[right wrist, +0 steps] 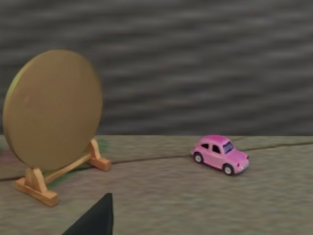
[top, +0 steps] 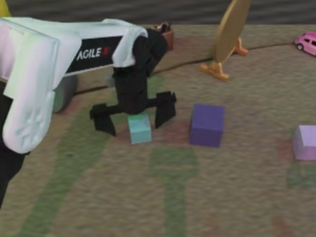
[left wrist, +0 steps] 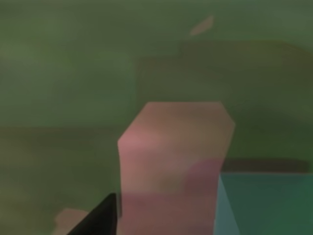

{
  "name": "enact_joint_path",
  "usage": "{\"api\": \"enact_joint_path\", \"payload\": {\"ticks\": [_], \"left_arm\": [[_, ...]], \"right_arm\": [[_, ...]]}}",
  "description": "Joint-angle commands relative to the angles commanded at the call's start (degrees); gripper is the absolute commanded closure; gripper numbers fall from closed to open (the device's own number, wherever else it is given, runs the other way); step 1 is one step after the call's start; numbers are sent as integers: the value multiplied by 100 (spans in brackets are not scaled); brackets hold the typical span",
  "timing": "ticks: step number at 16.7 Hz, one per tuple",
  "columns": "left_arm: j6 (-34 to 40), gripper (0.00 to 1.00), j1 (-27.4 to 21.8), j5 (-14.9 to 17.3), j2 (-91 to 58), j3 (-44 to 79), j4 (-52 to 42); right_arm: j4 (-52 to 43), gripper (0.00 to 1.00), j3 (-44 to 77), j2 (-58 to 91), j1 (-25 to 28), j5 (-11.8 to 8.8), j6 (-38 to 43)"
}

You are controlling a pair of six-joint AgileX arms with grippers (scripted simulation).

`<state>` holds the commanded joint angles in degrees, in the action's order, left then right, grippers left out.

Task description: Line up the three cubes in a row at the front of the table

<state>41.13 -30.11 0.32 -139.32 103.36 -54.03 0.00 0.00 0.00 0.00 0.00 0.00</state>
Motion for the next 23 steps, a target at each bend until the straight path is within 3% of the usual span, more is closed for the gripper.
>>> {"api": "enact_joint_path", "payload": {"ticks": [11,23], "left_arm": [[0,98,0,0,0,0,0],[-67,100,40,-76,256,192,-346]], "right_arm": [[0,0,0,0,0,0,0],[0,0,0,0,0,0,0]]}}
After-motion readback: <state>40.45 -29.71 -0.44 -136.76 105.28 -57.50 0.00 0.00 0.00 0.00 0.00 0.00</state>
